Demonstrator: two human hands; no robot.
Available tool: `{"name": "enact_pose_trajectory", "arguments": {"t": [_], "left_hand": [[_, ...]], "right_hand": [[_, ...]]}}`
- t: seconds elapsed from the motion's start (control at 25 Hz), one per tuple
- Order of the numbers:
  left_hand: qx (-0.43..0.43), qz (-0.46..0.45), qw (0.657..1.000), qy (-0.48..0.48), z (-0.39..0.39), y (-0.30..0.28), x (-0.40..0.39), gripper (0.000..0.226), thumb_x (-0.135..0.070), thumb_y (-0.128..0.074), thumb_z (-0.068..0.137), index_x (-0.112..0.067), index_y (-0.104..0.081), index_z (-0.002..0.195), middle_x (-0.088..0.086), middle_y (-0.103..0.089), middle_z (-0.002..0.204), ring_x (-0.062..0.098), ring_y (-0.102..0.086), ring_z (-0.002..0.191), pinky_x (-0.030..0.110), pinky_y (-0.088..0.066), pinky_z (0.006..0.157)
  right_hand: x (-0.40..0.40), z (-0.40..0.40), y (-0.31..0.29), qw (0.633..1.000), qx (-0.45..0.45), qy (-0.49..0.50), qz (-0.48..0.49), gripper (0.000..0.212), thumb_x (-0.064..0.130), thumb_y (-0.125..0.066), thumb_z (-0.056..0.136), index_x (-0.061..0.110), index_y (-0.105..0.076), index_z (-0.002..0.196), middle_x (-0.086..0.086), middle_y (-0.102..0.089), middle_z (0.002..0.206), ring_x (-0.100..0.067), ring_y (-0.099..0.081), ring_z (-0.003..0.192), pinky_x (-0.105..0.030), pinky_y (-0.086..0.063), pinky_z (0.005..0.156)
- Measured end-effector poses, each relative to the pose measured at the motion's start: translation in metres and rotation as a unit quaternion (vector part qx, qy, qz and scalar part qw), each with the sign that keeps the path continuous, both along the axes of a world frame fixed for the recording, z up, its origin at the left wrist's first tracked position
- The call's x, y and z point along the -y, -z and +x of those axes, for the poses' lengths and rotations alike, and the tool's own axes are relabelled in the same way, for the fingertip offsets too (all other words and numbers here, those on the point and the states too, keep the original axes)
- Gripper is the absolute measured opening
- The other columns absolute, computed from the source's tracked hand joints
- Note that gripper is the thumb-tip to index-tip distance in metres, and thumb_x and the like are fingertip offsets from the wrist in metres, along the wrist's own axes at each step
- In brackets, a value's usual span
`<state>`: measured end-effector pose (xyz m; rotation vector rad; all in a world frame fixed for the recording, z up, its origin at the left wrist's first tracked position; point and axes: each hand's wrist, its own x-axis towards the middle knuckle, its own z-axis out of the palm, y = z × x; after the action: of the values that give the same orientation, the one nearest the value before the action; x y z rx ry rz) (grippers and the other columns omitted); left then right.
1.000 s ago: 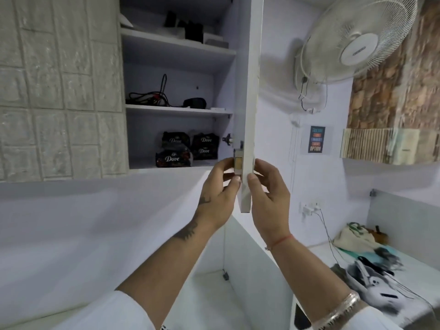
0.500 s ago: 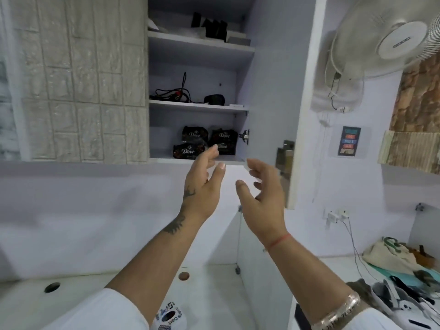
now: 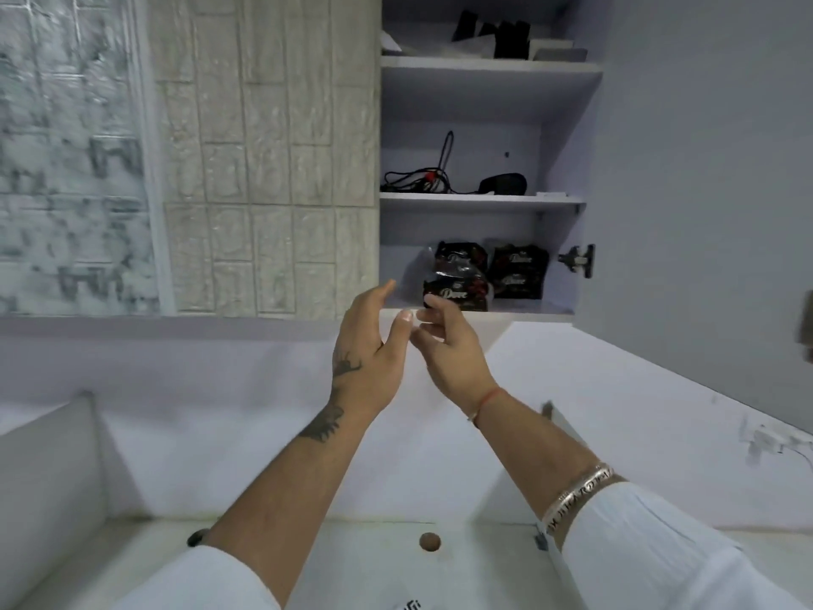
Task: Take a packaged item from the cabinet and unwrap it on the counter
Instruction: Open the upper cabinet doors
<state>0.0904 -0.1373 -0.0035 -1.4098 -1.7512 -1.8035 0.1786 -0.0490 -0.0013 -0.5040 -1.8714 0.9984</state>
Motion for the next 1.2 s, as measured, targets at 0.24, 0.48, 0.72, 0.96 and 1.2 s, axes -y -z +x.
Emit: {"name": "enact_pose_trajectory", "arguments": {"t": [0.24, 0.48, 0.72, 0.96, 1.2], "left_hand": [[-0.054, -0.032, 0.997, -0.034, -0.111, -0.003, -0.008, 0.047, -0.033, -0.058, 0.100, -0.028, -0.049, 0.146, -0.010, -0.052, 0.145, 0.005, -0.045, 0.132, 0.020, -0.036, 0.105], [-0.105, -0.050, 0.992, -0.044, -0.177, -0.013, -0.008, 0.054, -0.038, -0.054, 0.095, -0.023, -0.050, 0.146, -0.007, -0.053, 0.147, 0.010, -0.045, 0.137, 0.019, -0.030, 0.111], [-0.123, -0.016, 0.989, -0.074, -0.140, -0.011, 0.041, 0.061, -0.040, -0.062, 0.088, -0.021, -0.049, 0.145, -0.010, -0.050, 0.145, 0.006, -0.043, 0.133, 0.021, -0.033, 0.111], [-0.018, 0.078, 0.965, -0.252, -0.117, -0.004, 0.160, 0.076, -0.007, -0.062, 0.093, -0.008, -0.024, 0.158, 0.014, -0.037, 0.158, 0.027, -0.039, 0.145, 0.033, -0.036, 0.119], [0.079, 0.042, 0.953, -0.288, -0.126, -0.016, 0.240, 0.086, -0.013, -0.062, 0.094, -0.005, -0.010, 0.162, 0.009, -0.020, 0.167, 0.004, -0.027, 0.148, -0.009, -0.007, 0.098]], "right_hand": [[-0.042, -0.132, -0.029, 0.999, 0.045, -0.024, 0.005, 0.022, 0.024, -0.069, 0.085, 0.026, -0.063, 0.107, 0.014, -0.070, 0.098, -0.004, -0.066, 0.096, -0.041, -0.055, 0.099], [-0.074, -0.192, -0.043, 0.996, -0.002, 0.014, -0.090, 0.035, 0.017, -0.066, 0.077, 0.017, -0.069, 0.112, -0.002, -0.074, 0.110, -0.023, -0.069, 0.106, -0.040, -0.056, 0.095], [0.028, -0.136, -0.040, 0.978, -0.136, -0.003, -0.158, 0.016, 0.018, -0.058, 0.089, 0.005, -0.062, 0.080, -0.002, -0.059, 0.078, -0.019, -0.056, 0.077, -0.032, -0.047, 0.069], [0.139, -0.091, -0.023, 0.991, -0.100, -0.089, 0.027, 0.013, 0.026, -0.061, 0.091, 0.015, -0.068, 0.089, -0.006, -0.067, 0.070, -0.027, -0.065, 0.066, -0.043, -0.060, 0.068], [0.188, -0.105, -0.021, 0.988, -0.054, -0.136, 0.051, 0.021, 0.023, -0.068, 0.093, 0.023, -0.066, 0.114, 0.010, -0.069, 0.096, -0.007, -0.065, 0.092, -0.027, -0.053, 0.090]]}}
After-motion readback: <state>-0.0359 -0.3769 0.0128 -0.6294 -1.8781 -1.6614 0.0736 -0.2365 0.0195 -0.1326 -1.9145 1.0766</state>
